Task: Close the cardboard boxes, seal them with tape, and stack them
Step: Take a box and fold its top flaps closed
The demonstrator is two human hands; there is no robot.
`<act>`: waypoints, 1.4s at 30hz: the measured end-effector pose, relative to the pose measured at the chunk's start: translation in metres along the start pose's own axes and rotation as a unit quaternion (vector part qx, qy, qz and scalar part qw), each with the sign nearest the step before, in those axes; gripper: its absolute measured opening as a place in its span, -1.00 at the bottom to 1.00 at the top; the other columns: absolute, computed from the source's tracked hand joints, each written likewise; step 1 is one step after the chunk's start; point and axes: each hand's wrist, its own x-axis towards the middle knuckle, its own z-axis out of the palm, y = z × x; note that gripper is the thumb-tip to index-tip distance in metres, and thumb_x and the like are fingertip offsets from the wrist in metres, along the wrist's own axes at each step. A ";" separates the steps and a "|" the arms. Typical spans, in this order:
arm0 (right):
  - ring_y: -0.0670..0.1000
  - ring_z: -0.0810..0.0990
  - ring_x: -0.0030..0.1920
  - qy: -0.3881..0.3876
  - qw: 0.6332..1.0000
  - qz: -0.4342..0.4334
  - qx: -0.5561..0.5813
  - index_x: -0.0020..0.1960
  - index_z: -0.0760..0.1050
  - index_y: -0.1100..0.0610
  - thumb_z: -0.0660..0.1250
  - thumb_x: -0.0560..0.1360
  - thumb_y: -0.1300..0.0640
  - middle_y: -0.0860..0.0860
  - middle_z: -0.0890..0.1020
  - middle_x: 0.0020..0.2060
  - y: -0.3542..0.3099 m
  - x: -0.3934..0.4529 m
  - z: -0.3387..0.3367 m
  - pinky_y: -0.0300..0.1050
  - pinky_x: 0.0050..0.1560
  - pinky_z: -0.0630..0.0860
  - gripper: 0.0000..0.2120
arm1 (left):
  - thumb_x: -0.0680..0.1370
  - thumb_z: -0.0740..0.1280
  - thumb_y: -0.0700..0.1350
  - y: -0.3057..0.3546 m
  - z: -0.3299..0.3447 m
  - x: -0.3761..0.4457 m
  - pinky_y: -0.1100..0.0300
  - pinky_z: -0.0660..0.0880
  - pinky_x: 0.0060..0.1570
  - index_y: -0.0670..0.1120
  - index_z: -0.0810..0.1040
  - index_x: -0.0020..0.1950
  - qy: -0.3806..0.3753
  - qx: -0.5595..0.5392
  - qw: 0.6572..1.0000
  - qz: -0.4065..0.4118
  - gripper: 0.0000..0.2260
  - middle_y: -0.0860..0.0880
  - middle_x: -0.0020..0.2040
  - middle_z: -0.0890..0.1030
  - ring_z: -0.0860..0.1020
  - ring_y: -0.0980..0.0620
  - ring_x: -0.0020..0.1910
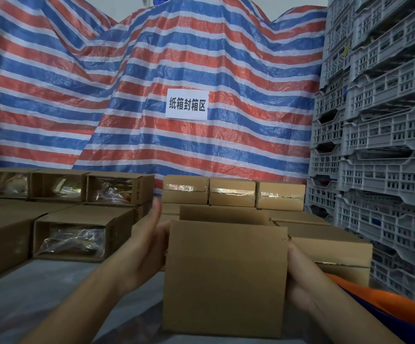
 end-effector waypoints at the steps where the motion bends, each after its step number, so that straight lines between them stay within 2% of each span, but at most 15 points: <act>1: 0.09 0.64 -0.37 0.003 1.000 -0.005 0.001 -0.15 0.66 0.20 0.28 0.59 0.08 0.12 0.65 -0.36 0.000 -0.001 0.000 0.02 -0.15 0.53 -0.72 | 0.49 0.02 0.47 0.001 0.001 -0.001 -0.04 0.45 0.20 0.03 0.62 0.24 0.007 0.015 1.000 0.002 -0.32 -0.14 0.19 0.64 0.61 -0.14 0.14; 3: 0.09 0.64 -0.36 0.011 1.000 -0.008 0.003 -0.09 0.63 0.20 0.26 0.61 0.07 0.12 0.65 -0.36 0.000 -0.001 0.002 0.02 -0.15 0.53 -0.74 | 0.43 0.20 0.32 0.001 0.004 0.001 0.04 0.53 0.06 0.02 0.56 0.25 0.039 0.032 0.999 -0.001 -0.45 -0.06 0.10 0.69 0.66 -0.03 0.07; 7: 0.10 0.68 -0.36 0.013 1.000 0.009 0.014 -0.16 0.67 0.20 0.26 0.60 0.03 0.14 0.69 -0.31 0.000 0.004 0.002 0.02 -0.16 0.53 -0.67 | 0.55 0.31 0.02 0.004 0.012 0.002 0.03 0.51 0.06 -0.09 0.55 0.29 0.081 0.107 0.991 -0.028 -0.64 -0.15 0.17 0.65 0.61 -0.14 0.16; 11: 0.12 0.71 -0.33 -0.003 0.999 0.025 0.027 -0.13 0.72 0.21 0.30 0.59 -0.02 0.17 0.71 -0.27 0.001 0.007 0.002 0.04 -0.12 0.54 -0.65 | 0.40 0.37 0.13 -0.002 0.010 0.002 0.09 0.53 -0.06 0.00 0.69 0.12 0.112 0.059 0.991 -0.032 -0.63 -0.10 0.02 0.70 0.67 -0.08 0.01; 15: 0.19 0.74 -0.17 -0.012 0.998 0.037 0.057 0.09 0.66 0.19 0.28 0.57 -0.20 0.23 0.73 -0.10 0.001 0.011 0.003 0.14 0.08 0.55 -0.54 | 0.45 0.40 0.01 -0.005 0.012 0.005 0.12 0.57 -0.12 0.02 0.72 0.02 0.142 0.050 0.988 -0.033 -0.79 -0.08 -0.03 0.71 0.67 -0.07 -0.07; 19: 0.22 0.73 -0.03 -0.041 0.995 0.026 0.090 0.12 0.69 0.08 0.25 0.50 -0.36 0.23 0.71 0.03 0.000 0.014 -0.003 0.14 0.05 0.53 -0.44 | 0.55 0.36 -0.11 -0.006 0.011 0.005 0.12 0.55 -0.16 -0.02 0.72 0.03 0.162 0.027 0.985 -0.048 -0.85 -0.13 -0.02 0.71 0.64 -0.09 -0.08; 21: 0.21 0.72 0.04 -0.079 0.994 0.014 0.079 0.06 0.72 0.05 0.35 0.42 -0.33 0.21 0.71 0.07 0.000 0.013 -0.006 0.13 0.06 0.53 -0.50 | 0.55 0.36 -0.12 -0.005 0.012 0.005 0.11 0.54 -0.18 -0.02 0.72 0.01 0.161 0.018 0.985 -0.051 -0.85 -0.14 -0.03 0.70 0.63 -0.09 -0.11; 25: 0.19 0.74 -0.19 -0.088 0.996 0.023 0.023 0.04 0.66 0.14 0.56 0.18 -0.04 0.26 0.72 -0.09 0.002 0.013 -0.011 -0.02 -0.25 0.63 -0.52 | 0.53 0.38 -0.14 -0.006 0.013 0.004 0.13 0.53 -0.27 -0.01 0.61 0.12 0.150 0.008 0.988 -0.036 -0.82 -0.12 0.02 0.64 0.62 -0.04 -0.15; 26: 0.18 0.73 -0.22 -0.083 0.996 0.024 0.013 0.08 0.62 0.14 0.55 0.20 -0.02 0.26 0.72 -0.11 0.002 0.014 -0.011 -0.04 -0.28 0.63 -0.51 | 0.52 0.38 -0.15 -0.007 0.013 0.004 0.11 0.55 -0.21 0.03 0.56 0.18 0.154 0.018 0.988 -0.021 -0.76 -0.07 0.11 0.60 0.62 -0.04 -0.07; 28: 0.17 0.73 -0.24 -0.079 0.997 0.025 0.013 0.08 0.61 0.14 0.52 0.23 0.00 0.26 0.72 -0.12 0.002 0.014 -0.011 -0.05 -0.31 0.62 -0.54 | 0.50 0.40 -0.19 -0.007 0.010 0.005 0.01 0.53 0.12 0.15 0.42 0.33 0.160 0.041 0.986 0.024 -0.54 0.08 0.30 0.50 0.53 -0.02 0.21; 30: 0.17 0.73 -0.26 -0.080 0.996 0.022 0.012 0.07 0.61 0.14 0.52 0.23 0.02 0.26 0.72 -0.13 0.001 0.014 -0.011 -0.06 -0.35 0.62 -0.56 | 0.46 0.43 -0.19 -0.005 0.009 0.005 -0.04 0.33 0.40 0.22 0.21 0.49 0.151 0.066 0.985 0.058 -0.29 0.21 0.40 0.37 0.37 0.08 0.39; 32: 0.16 0.73 -0.28 -0.085 0.996 0.023 0.014 0.08 0.61 0.16 0.50 0.24 0.03 0.26 0.72 -0.16 0.001 0.014 -0.010 -0.07 -0.39 0.61 -0.56 | 0.39 0.46 -0.14 -0.002 0.007 0.006 -0.03 0.27 0.44 0.26 0.12 0.52 0.125 0.079 0.986 0.074 -0.18 0.27 0.41 0.37 0.33 0.13 0.42; 36: 0.16 0.73 -0.27 -0.085 0.996 0.036 0.016 0.13 0.59 0.15 0.49 0.26 0.01 0.25 0.73 -0.14 0.000 0.011 -0.010 -0.08 -0.38 0.62 -0.53 | 0.32 0.49 -0.02 -0.002 0.003 0.006 -0.11 0.40 0.34 0.33 0.29 0.39 0.142 0.137 0.976 0.090 -0.29 0.16 0.30 0.55 0.48 -0.03 0.32; 39: 0.16 0.74 -0.18 -0.094 0.995 0.036 0.018 0.17 0.59 0.14 0.48 0.32 -0.03 0.24 0.73 -0.06 0.001 0.009 -0.010 -0.02 -0.20 0.60 -0.53 | 0.35 0.45 -0.02 -0.003 0.002 0.005 0.23 0.53 0.08 0.20 0.41 0.36 0.163 0.172 0.964 0.122 -0.41 0.09 0.08 0.66 0.61 0.14 0.11; 42: 0.17 0.74 -0.15 -0.096 0.995 0.030 0.011 0.17 0.62 0.15 0.46 0.34 -0.08 0.25 0.72 -0.03 0.000 0.008 -0.010 0.03 -0.08 0.58 -0.53 | 0.41 0.43 0.00 -0.004 0.003 0.004 0.32 0.50 -0.06 0.15 0.64 0.11 0.188 0.209 0.953 0.110 -0.72 0.08 -0.01 0.67 0.62 0.20 -0.02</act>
